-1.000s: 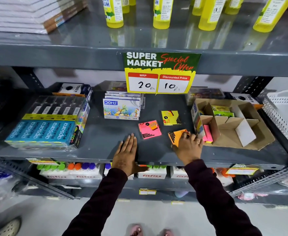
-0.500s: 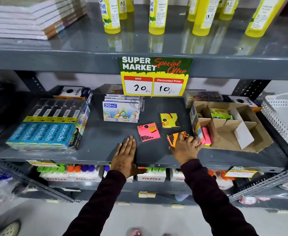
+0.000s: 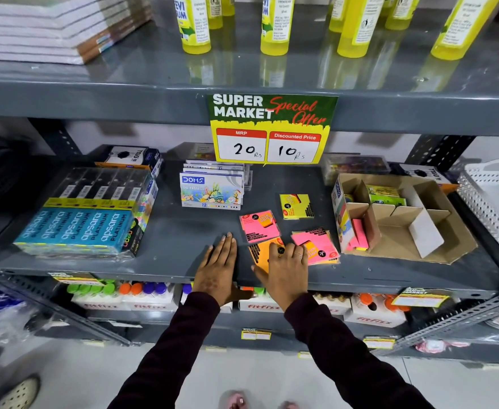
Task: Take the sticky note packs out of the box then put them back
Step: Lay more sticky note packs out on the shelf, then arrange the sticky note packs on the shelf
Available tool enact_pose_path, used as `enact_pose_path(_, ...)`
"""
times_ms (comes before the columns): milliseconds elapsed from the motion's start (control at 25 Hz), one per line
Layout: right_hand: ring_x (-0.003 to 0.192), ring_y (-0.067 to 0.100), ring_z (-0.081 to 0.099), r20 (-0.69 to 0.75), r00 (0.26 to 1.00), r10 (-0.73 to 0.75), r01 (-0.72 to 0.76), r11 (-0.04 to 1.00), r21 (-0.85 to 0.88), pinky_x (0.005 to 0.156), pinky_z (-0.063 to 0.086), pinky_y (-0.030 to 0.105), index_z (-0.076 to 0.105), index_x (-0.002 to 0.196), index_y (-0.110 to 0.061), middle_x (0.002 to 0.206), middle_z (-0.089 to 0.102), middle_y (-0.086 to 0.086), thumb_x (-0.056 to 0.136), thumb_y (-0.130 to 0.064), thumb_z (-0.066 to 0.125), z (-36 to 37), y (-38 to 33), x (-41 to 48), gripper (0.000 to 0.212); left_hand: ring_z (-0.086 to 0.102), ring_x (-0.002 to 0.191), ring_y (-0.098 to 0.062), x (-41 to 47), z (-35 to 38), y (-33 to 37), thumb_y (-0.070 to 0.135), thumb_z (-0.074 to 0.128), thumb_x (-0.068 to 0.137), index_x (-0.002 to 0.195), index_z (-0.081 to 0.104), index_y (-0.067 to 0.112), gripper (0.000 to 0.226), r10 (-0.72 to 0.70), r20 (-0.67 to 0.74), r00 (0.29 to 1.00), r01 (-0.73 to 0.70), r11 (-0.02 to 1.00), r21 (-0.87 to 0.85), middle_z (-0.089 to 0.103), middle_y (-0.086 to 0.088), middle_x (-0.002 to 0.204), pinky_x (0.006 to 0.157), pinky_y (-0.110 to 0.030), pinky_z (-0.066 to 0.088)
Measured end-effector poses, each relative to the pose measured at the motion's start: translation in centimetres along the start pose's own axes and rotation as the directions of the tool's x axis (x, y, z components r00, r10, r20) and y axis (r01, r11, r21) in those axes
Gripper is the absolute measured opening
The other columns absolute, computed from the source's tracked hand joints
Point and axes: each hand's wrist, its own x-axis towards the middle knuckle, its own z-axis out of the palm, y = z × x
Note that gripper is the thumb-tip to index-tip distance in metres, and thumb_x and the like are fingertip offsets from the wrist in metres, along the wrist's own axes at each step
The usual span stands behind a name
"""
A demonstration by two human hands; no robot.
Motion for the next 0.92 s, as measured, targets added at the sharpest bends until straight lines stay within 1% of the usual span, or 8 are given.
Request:
enact_pose_path(200, 0.088, 0.039, 0.064, -0.011, 1.0, -0.003, 0.003, 0.999, 0.045, 0.08, 0.055, 0.047, 0.065, 0.096, -0.006, 0.09, 0.069, 0.023, 0.074, -0.064, 0.062, -0.8, 0.7, 0.8, 0.062, -0.012, 0.138, -0.019, -0.1, -0.4, 0.0, 0.077, 0.055, 0.062, 0.143, -0.005, 0.005, 0.124, 0.026, 0.008, 1.0, -0.026, 0.999, -0.025, -0.016, -0.005, 0.147, 0.112, -0.038, -0.004)
enact_pose_path(280, 0.111, 0.042, 0.056, -0.049, 0.997, 0.063, -0.058, 0.994, 0.097, 0.094, 0.047, 0.051, 0.057, 0.116, -0.005, 0.115, 0.061, 0.026, 0.084, -0.059, 0.053, -1.2, 3.0, 1.3, 0.063, -0.008, 0.139, -0.021, 0.0, -0.4, -0.1, 0.077, 0.056, 0.062, 0.143, -0.003, 0.005, 0.124, 0.024, -0.006, 1.0, -0.024, 0.999, -0.021, -0.012, -0.007, 0.149, 0.112, -0.039, -0.003)
enact_pose_path(400, 0.135, 0.044, 0.034, 0.079, 0.973, 0.216, -0.224, 0.969, 0.106, 0.114, 0.027, 0.055, 0.04, 0.133, -0.003, 0.138, 0.045, 0.027, 0.087, -0.056, 0.051, -1.3, 6.7, 2.2, 0.071, -0.011, 0.141, -0.022, -0.1, -0.1, -0.1, 0.072, 0.056, 0.068, 0.138, -0.018, 0.009, 0.119, 0.015, 0.016, 1.0, -0.015, 1.0, -0.003, -0.021, -0.004, 0.147, 0.111, -0.037, -0.01)
enact_pose_path(520, 0.134, 0.044, 0.035, 0.083, 0.971, 0.223, -0.232, 0.967, 0.109, 0.115, 0.024, 0.056, 0.04, 0.133, -0.001, 0.135, 0.048, 0.026, 0.085, -0.055, 0.055, -1.0, 7.0, 2.5, 0.074, -0.019, 0.137, -0.019, -0.1, -0.4, 0.0, 0.073, 0.054, 0.069, 0.138, -0.017, 0.009, 0.118, 0.017, 0.007, 1.0, -0.016, 1.0, -0.014, -0.028, -0.002, 0.142, 0.111, -0.037, -0.009)
enact_pose_path(640, 0.128, 0.044, 0.041, 0.013, 0.973, 0.231, -0.231, 0.963, 0.136, 0.112, 0.024, 0.06, 0.045, 0.127, 0.0, 0.127, 0.053, 0.026, 0.084, -0.05, 0.06, -1.4, 5.8, 3.0, 0.068, -0.012, 0.139, -0.021, -0.3, -0.6, 0.1, 0.061, 0.061, 0.073, 0.137, -0.015, 0.009, 0.112, 0.005, -0.014, 1.0, -0.005, 1.0, -0.004, -0.022, -0.005, 0.146, 0.111, -0.036, -0.007)
enact_pose_path(720, 0.127, 0.043, 0.042, 0.003, 0.968, 0.252, -0.251, 0.96, 0.126, 0.111, 0.024, 0.062, 0.047, 0.125, 0.0, 0.125, 0.055, 0.025, 0.083, -0.049, 0.06, -1.5, 5.3, 3.3, 0.066, -0.01, 0.14, -0.022, -0.3, -0.7, 0.1, 0.071, 0.054, 0.071, 0.137, -0.017, 0.01, 0.115, 0.017, 0.013, 1.0, -0.017, 1.0, 0.003, -0.017, -0.007, 0.15, 0.111, -0.037, -0.006)
enact_pose_path(840, 0.123, 0.044, 0.046, -0.056, 0.96, 0.274, -0.265, 0.954, 0.138, 0.11, 0.025, 0.065, 0.05, 0.123, 0.0, 0.12, 0.058, 0.026, 0.08, -0.049, 0.063, -1.5, 4.8, 3.7, 0.066, 0.012, 0.14, -0.026, -0.3, -1.3, 0.3, 0.091, 0.027, 0.06, 0.142, 0.004, 0.004, 0.122, 0.005, 0.04, 0.999, -0.004, 1.0, -0.013, 0.009, -0.013, 0.153, 0.111, -0.044, 0.008)
enact_pose_path(920, 0.122, 0.043, 0.046, -0.043, 0.958, 0.285, -0.277, 0.952, 0.129, 0.11, 0.023, 0.066, 0.049, 0.123, 0.0, 0.119, 0.057, 0.025, 0.082, -0.049, 0.061, -1.7, 4.3, 3.9, 0.065, 0.016, 0.14, -0.027, -0.2, -1.3, 0.1, 0.093, 0.023, 0.057, 0.143, 0.012, 0.003, 0.126, 0.015, 0.04, 0.999, -0.013, 0.999, -0.04, 0.011, -0.013, 0.152, 0.11, -0.045, 0.008)
